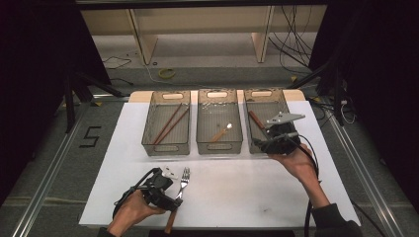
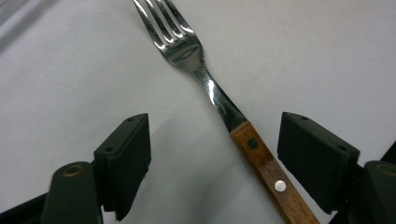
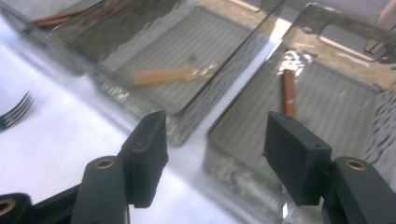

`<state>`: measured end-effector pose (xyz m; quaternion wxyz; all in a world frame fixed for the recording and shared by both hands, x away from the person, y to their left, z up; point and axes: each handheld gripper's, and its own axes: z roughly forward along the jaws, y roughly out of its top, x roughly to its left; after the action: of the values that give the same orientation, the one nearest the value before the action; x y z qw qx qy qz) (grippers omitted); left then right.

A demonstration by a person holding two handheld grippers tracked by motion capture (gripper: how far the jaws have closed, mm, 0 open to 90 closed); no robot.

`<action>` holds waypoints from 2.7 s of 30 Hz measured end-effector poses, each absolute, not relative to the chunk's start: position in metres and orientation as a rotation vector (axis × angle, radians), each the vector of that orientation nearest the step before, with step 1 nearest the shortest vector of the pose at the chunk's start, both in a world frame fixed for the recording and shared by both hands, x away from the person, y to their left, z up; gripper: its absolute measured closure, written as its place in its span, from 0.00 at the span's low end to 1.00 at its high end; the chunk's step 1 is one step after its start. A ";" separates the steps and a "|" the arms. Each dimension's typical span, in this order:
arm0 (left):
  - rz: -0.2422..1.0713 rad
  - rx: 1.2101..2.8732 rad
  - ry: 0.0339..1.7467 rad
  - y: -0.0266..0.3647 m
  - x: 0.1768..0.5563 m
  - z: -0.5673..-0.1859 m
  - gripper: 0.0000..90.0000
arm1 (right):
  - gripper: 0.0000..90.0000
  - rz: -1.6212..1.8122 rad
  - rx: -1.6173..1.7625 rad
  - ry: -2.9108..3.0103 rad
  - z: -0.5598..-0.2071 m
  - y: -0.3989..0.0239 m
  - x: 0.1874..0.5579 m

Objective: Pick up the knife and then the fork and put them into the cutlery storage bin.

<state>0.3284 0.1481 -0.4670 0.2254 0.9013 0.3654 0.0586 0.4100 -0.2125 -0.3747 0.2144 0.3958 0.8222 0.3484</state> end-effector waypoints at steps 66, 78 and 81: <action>0.147 2.599 0.897 0.143 0.322 -0.472 0.85 | 0.44 0.953 1.063 2.408 -0.419 -0.213 0.353; 0.177 2.560 0.827 0.143 0.322 -0.466 0.85 | 0.44 0.994 1.025 2.418 -0.416 -0.210 0.350; 0.184 2.552 0.816 0.141 0.321 -0.464 0.85 | 0.44 0.995 1.019 2.422 -0.416 -0.209 0.349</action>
<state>0.3214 0.1410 -0.4644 0.2262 0.9256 0.2960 0.0668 0.3495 -0.2088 -0.4162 0.1652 0.3579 0.8501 0.3492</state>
